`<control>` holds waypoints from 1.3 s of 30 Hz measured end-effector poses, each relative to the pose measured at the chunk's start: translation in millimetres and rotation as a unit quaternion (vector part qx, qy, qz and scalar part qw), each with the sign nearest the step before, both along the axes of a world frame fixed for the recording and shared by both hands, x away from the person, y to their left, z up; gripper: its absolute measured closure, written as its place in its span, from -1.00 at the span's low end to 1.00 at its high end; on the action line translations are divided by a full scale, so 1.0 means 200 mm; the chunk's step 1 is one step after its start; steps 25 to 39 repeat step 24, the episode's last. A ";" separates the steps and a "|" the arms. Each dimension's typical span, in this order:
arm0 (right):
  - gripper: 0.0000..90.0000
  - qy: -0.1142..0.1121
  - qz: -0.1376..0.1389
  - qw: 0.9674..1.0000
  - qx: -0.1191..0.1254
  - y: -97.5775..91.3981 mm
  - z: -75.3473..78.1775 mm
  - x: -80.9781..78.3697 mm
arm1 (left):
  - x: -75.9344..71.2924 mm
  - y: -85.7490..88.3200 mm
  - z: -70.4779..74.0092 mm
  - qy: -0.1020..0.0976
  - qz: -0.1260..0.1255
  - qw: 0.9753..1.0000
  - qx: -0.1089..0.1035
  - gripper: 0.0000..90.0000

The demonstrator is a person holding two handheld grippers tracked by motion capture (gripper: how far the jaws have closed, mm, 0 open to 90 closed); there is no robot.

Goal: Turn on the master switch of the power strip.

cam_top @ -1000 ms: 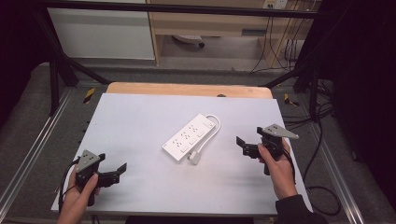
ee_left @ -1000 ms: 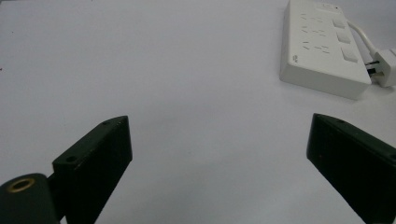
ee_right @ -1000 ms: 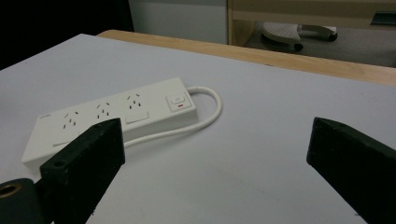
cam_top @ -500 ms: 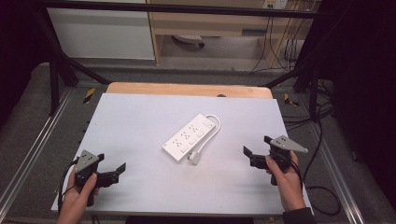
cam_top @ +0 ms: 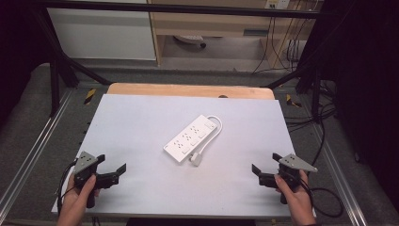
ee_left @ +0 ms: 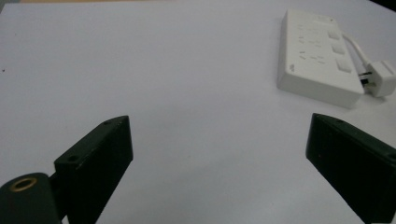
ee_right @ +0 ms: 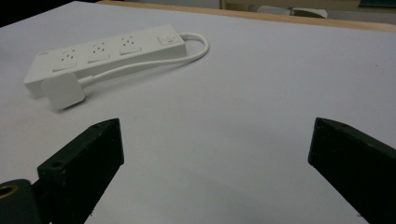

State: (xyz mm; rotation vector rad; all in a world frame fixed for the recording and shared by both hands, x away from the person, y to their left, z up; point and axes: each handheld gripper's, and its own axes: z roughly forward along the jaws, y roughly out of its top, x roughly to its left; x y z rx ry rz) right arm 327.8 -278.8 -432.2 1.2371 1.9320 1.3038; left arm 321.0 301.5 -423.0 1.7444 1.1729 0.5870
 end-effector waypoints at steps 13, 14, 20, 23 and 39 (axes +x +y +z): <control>-0.92 0.035 0.037 0.998 -0.024 0.12 -0.09 0.04 | 0.00 -0.01 0.00 -0.004 -0.008 1.000 -0.003 -0.85; -0.92 0.035 0.037 0.998 -0.028 0.13 -0.09 0.05 | 0.00 -0.01 0.00 -0.004 -0.009 1.000 -0.001 -0.85; -0.93 0.046 0.017 0.997 -0.051 0.13 -0.12 0.10 | 0.00 -0.01 0.00 -0.003 -0.008 1.000 -0.002 -0.85; -0.93 0.064 0.009 0.996 -0.054 0.13 -0.13 0.13 | 0.00 -0.01 0.00 -0.003 -0.010 1.000 0.000 -0.84; -0.93 0.074 0.006 0.996 -0.056 0.13 -0.14 0.14 | 0.00 -0.01 0.00 -0.003 -0.010 1.000 0.000 -0.84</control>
